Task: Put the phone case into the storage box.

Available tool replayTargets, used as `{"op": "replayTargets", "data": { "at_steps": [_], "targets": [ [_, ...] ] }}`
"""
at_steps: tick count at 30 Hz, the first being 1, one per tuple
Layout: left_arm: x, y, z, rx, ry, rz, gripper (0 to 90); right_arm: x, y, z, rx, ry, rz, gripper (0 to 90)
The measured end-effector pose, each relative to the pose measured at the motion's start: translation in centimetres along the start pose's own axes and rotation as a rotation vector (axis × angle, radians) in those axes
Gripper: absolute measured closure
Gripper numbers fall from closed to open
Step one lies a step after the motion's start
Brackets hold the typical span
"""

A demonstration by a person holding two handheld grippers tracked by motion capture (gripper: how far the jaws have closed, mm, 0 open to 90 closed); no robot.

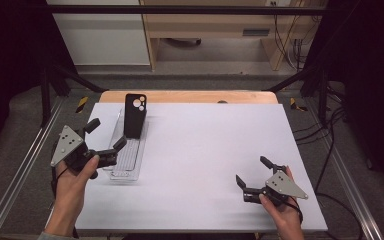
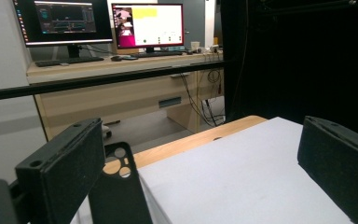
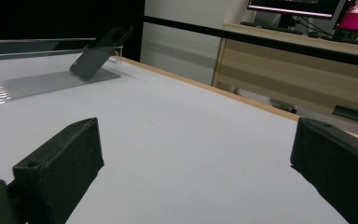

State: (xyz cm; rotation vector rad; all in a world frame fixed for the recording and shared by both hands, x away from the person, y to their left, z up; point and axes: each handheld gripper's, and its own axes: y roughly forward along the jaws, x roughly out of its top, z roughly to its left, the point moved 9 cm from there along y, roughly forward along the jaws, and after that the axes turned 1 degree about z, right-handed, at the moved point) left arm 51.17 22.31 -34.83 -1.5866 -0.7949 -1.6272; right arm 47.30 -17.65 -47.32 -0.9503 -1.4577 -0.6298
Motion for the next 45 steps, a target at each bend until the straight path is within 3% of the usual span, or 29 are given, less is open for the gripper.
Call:
{"op": "replayTargets", "data": {
  "at_steps": [8, 24, 45],
  "targets": [
    [-0.5, -0.8, 1.4, 0.027, 0.001, -0.009, 0.5, 0.0, -0.1, -0.1, -0.005, 0.001, 0.000, 2.6],
    [-1.8, -2.3, 3.0, 0.054, 0.000, -0.023, 0.5, -0.1, 0.0, -0.1, -0.005, -0.002, 0.003, 2.6],
    [-3.9, -3.8, 3.2, 0.063, -0.012, -0.027, 0.5, -0.1, 0.0, 0.0, -0.005, -0.005, 0.005, 2.6]
  ]
}}
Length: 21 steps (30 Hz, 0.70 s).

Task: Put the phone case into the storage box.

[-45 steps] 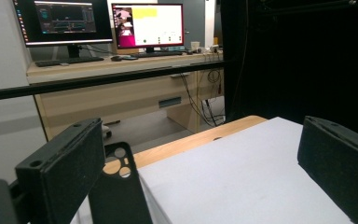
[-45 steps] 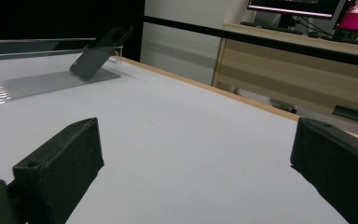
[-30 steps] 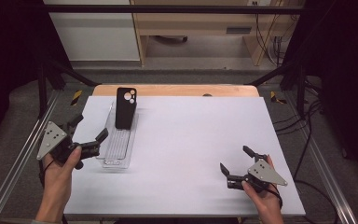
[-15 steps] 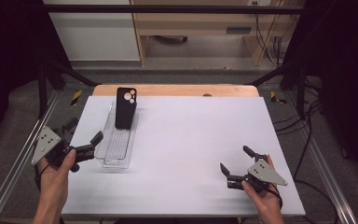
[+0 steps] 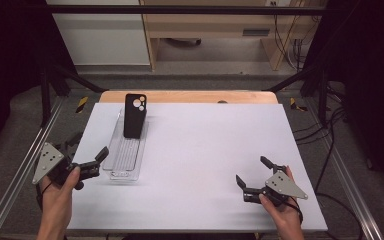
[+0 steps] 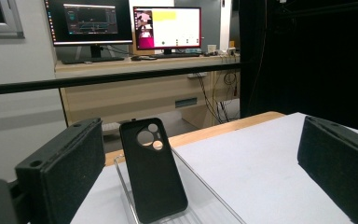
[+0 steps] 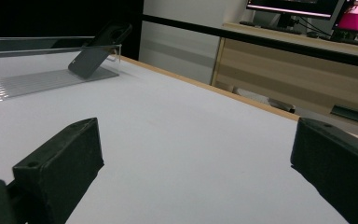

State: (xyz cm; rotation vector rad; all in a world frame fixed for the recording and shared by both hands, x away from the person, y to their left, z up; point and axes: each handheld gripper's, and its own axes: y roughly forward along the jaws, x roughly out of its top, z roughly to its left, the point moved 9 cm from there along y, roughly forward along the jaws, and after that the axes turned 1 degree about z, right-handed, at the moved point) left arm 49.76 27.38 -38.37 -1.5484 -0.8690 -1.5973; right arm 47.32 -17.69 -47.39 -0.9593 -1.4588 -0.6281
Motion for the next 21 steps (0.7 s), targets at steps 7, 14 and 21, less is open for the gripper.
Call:
{"op": "replayTargets", "data": {
  "at_steps": [7, 14, 21],
  "targets": [
    [-0.9, 0.0, -0.3, -0.006, -0.005, 0.005, 0.5, 0.0, 0.0, -0.1, -0.001, 0.000, -0.002, 2.6],
    [-1.4, 0.0, -0.6, -0.009, -0.004, 0.007, 0.5, 0.0, 0.0, -0.1, -0.001, 0.000, -0.001, 2.6],
    [-2.0, 0.1, -1.2, -0.017, -0.001, 0.010, 0.5, 0.0, -0.1, -0.1, -0.002, -0.001, -0.001, 2.6]
  ]
}}
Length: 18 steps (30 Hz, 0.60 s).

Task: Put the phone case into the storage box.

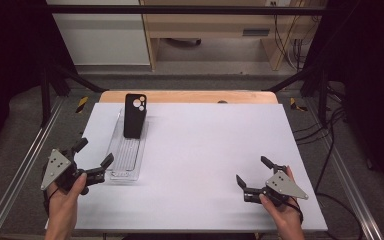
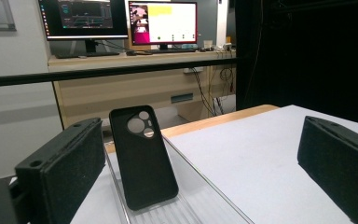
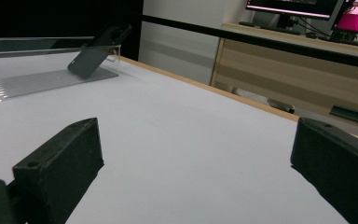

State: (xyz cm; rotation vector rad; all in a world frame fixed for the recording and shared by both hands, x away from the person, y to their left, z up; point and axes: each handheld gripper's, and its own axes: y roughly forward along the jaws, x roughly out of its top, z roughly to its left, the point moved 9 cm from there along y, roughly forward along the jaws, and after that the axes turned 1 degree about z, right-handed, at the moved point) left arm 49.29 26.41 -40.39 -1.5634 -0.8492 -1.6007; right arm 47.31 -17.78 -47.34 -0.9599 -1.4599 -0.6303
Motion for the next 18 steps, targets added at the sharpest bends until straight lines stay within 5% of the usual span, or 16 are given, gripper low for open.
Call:
{"op": "replayTargets", "data": {
  "at_steps": [18],
  "targets": [
    [-2.1, 0.3, -1.5, -0.022, 0.030, 0.032, 0.5, -0.1, 0.0, -0.2, -0.006, 0.002, -0.001, 2.5]
  ]
}}
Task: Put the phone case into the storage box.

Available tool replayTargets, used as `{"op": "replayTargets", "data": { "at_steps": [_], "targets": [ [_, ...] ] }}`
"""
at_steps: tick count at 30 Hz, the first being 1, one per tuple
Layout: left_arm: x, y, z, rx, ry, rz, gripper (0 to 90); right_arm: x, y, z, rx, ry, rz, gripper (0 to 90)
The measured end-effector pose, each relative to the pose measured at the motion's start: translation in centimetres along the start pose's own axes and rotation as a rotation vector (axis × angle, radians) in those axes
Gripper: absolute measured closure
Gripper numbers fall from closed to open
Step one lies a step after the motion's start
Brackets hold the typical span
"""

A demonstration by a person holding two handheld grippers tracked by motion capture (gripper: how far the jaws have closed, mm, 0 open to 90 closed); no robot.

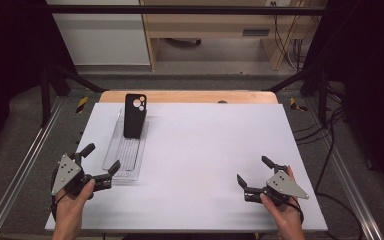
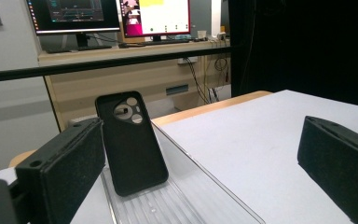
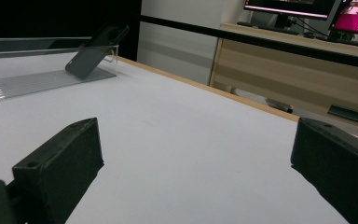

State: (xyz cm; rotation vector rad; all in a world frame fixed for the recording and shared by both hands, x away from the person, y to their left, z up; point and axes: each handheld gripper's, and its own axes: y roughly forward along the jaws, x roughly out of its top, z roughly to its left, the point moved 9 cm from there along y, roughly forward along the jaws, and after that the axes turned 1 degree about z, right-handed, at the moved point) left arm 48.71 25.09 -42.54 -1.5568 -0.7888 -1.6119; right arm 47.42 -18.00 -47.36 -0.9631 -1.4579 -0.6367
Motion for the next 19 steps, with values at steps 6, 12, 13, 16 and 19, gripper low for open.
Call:
{"op": "replayTargets", "data": {
  "at_steps": [6, 12, 13, 16, 19],
  "targets": [
    [-0.9, -0.1, -0.7, -0.013, 0.005, 0.008, 0.5, 0.0, 0.0, -0.1, -0.004, -0.002, -0.002, 2.5],
    [-1.3, -0.1, -0.8, -0.014, -0.005, -0.007, 0.5, -0.1, 0.0, -0.6, -0.013, 0.009, -0.022, 2.5],
    [-1.4, 0.0, -0.9, -0.016, -0.009, -0.012, 0.4, 0.0, 0.1, -0.7, -0.015, 0.012, -0.030, 2.4],
    [-1.8, 0.2, -1.3, -0.031, -0.003, -0.005, 0.5, -0.2, 0.2, -1.1, -0.023, 0.029, -0.036, 2.4],
    [-2.3, 0.2, -1.6, -0.038, 0.000, 0.002, 0.5, -0.4, 0.5, -1.3, -0.027, 0.042, -0.032, 2.4]
  ]
}}
